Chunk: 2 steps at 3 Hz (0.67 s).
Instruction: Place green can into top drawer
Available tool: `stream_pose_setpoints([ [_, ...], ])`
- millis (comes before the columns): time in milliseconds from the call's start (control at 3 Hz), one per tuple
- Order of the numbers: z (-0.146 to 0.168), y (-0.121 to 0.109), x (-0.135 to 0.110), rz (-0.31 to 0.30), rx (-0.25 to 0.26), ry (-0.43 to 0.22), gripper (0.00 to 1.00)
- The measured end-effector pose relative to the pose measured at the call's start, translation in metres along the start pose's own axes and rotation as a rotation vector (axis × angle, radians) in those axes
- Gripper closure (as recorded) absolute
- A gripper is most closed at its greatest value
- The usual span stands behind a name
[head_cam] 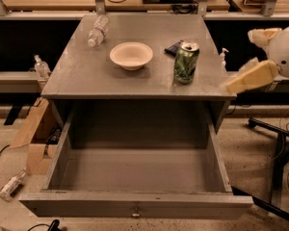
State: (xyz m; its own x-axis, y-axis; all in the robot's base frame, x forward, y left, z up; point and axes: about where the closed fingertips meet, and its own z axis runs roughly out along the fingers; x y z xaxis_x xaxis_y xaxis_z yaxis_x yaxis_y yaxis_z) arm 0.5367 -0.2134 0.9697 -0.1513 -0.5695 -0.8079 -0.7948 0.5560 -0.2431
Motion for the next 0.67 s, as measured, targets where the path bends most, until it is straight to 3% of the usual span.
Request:
stream_pose_setpoints([
  [333,0.029,-0.014,-0.030,0.046,0.020,-0.222,0.00],
  [667,0.056,-0.009,-0.058,0.110,-0.010,-0.398,0.00],
])
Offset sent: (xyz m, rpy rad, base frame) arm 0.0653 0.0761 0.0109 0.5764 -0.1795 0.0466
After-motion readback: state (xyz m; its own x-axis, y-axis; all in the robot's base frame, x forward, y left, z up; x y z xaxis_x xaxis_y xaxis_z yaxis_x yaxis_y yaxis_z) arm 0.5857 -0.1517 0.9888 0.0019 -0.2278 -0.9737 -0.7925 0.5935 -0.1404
